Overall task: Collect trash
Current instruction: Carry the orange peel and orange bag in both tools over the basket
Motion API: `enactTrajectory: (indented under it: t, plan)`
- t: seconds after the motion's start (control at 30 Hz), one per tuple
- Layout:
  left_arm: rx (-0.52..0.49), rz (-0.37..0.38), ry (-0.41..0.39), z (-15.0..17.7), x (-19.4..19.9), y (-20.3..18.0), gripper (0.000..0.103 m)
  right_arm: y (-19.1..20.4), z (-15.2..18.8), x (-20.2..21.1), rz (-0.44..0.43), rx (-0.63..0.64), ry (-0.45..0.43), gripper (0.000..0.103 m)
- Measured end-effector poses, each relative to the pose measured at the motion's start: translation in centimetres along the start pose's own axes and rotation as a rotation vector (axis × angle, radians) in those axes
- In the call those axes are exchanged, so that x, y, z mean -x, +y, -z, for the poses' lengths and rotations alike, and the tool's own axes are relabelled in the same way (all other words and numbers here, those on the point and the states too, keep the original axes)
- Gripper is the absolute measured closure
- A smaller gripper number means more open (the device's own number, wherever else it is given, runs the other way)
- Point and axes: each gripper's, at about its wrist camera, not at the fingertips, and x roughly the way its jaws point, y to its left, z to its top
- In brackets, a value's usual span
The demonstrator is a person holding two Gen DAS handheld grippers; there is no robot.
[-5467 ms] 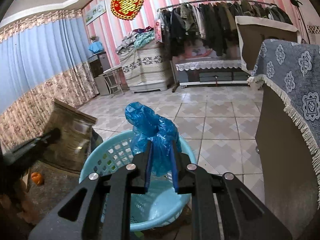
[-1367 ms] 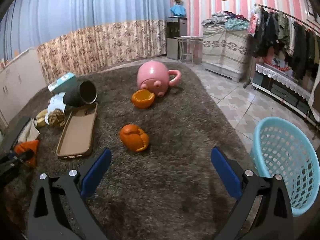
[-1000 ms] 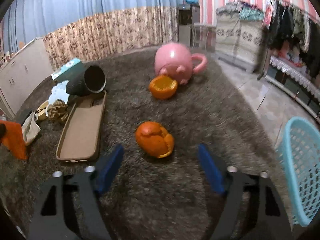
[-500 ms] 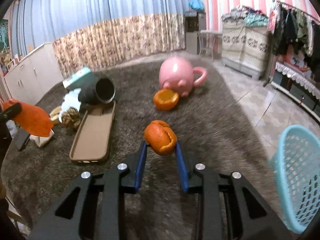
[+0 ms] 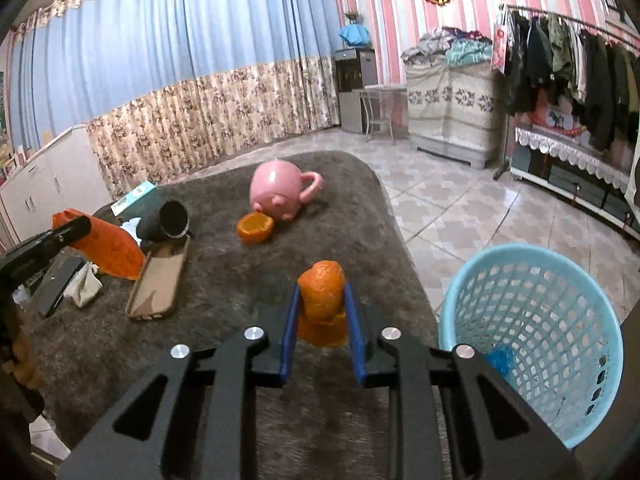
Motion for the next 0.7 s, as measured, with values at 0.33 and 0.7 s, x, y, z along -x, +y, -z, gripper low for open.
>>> enactTrajectory:
  t: [0.33, 0.7]
  plan:
    - [-0.01, -0.01, 0.023, 0.4, -0.7, -0.9, 0.088, -1.3, 1.2, -0.5, -0.068, -0.004, 0.024, 0.08]
    - [-0.023, 0.03, 0.007, -0.6, -1.4, -2.7, 0.088, -2.4, 0.8, 0.8, -0.018, -0.027, -0.02, 0.08]
